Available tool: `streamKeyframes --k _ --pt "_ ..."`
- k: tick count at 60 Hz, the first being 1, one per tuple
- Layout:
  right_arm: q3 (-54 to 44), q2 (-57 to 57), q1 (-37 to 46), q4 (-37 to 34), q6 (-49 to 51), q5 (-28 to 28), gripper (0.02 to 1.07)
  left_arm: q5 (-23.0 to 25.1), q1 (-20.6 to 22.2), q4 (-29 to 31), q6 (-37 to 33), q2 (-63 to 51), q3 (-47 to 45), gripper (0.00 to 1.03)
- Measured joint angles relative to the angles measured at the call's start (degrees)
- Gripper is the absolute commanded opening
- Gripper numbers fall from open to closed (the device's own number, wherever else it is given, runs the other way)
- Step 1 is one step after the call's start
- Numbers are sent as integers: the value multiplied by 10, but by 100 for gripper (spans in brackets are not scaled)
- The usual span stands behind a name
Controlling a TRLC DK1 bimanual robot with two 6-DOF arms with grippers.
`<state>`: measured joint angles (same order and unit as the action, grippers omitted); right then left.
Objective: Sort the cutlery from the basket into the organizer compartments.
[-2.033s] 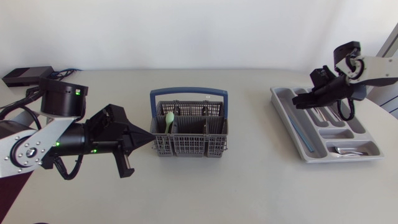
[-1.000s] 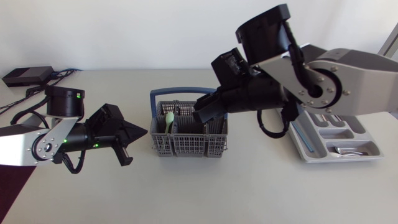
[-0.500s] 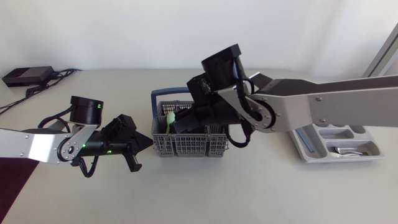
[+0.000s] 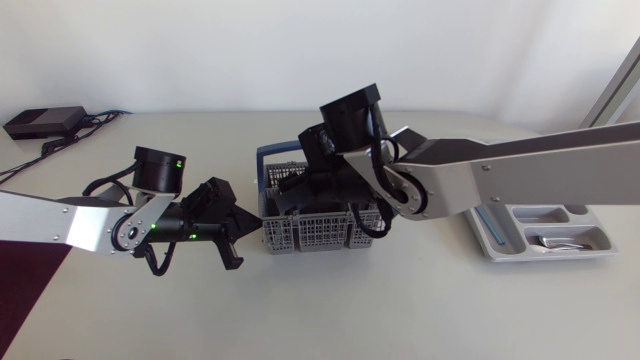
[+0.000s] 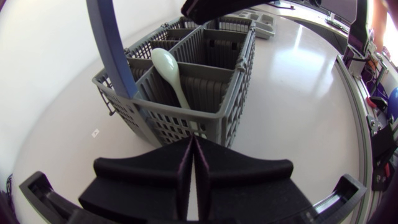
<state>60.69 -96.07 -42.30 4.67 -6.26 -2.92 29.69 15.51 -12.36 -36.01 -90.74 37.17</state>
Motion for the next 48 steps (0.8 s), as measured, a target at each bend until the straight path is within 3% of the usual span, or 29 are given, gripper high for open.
streamKeyframes --k 48 --pt "0 -62 2 59 -2 28 54 0 0 -15 0 -6 0 3"
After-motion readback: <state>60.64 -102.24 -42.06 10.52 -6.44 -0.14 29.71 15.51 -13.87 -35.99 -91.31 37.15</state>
